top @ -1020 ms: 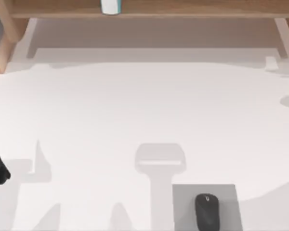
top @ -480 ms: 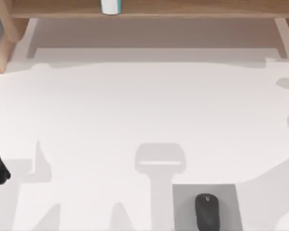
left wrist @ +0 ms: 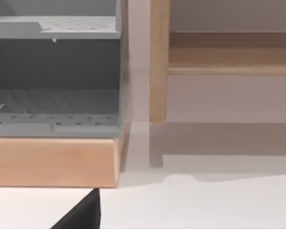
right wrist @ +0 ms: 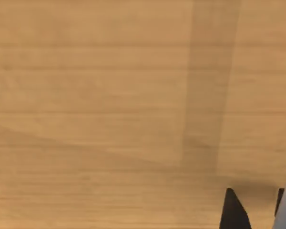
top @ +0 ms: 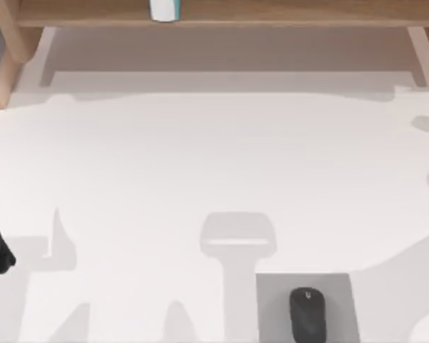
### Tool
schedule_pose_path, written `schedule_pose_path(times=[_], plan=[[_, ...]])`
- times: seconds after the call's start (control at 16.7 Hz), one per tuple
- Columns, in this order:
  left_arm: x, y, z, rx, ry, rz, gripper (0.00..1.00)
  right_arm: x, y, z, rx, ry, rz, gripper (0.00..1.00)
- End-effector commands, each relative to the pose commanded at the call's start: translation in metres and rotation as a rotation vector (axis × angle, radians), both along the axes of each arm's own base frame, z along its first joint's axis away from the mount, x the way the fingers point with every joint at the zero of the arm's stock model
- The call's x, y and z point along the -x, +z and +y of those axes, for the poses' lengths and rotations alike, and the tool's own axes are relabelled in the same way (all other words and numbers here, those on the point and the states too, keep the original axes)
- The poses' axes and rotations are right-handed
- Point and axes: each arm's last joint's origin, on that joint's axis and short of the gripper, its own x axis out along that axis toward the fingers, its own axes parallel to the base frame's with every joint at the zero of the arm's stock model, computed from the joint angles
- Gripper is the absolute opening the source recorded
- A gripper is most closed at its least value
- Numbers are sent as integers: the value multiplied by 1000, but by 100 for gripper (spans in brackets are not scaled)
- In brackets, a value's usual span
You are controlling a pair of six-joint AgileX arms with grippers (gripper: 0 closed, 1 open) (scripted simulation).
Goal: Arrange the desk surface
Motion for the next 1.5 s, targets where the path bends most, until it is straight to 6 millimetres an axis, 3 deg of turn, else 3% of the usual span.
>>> schedule_pose_path(times=[0.42, 0.9, 0.96, 1.08, 1.26, 1.5], plan=[[0, 0, 0, 0, 0, 0, 100, 0, 0, 0, 0, 0, 0, 98], [0, 0, 0, 0, 0, 0, 100, 0, 0, 0, 0, 0, 0, 100], [0, 0, 0, 0, 0, 0, 100, 8, -14, -2, -24, -12, 48, 100], [0, 0, 0, 0, 0, 0, 100, 8, -12, -1, -31, -9, 47, 100], [0, 0, 0, 0, 0, 0, 100, 15, 10, 12, -97, 8, 44, 100], [0, 0, 0, 0, 0, 0, 100, 44, 69, 40, -271, 30, 15, 100]])
